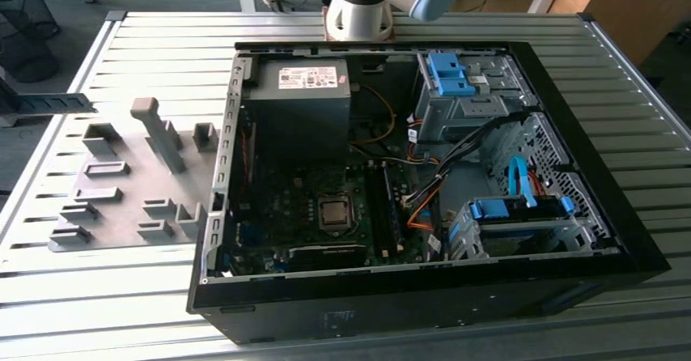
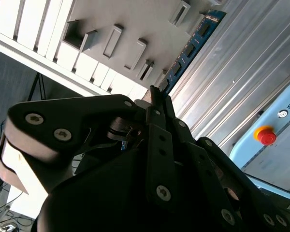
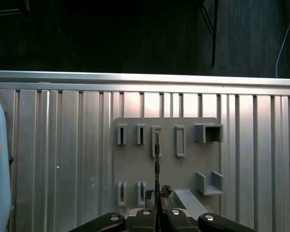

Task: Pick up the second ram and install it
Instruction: 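Pick up the second ram and move it above second insertion slot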

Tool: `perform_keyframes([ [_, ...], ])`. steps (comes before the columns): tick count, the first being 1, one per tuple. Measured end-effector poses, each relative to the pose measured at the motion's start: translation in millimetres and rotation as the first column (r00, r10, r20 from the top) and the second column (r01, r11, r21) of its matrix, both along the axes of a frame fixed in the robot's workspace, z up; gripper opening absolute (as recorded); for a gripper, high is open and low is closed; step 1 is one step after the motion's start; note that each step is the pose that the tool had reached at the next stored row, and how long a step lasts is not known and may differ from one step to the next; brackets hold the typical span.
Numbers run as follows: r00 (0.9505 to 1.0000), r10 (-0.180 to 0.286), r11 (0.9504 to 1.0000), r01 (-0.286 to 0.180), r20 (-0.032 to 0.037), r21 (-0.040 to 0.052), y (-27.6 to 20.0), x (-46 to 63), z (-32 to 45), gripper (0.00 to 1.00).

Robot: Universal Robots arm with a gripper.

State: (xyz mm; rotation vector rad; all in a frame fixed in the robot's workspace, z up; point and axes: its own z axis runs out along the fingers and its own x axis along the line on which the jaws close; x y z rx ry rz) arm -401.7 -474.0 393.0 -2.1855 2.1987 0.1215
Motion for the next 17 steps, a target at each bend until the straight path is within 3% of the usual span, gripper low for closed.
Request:
perform_keyframes([
  [6,1.0,0.0,1.0,0.0,0.0,0.0,0.2,0.0,10.0,0.14],
  [17,1.0,0.0,1.0,0.0,0.0,0.0,0.2,0.0,10.8,0.14],
])
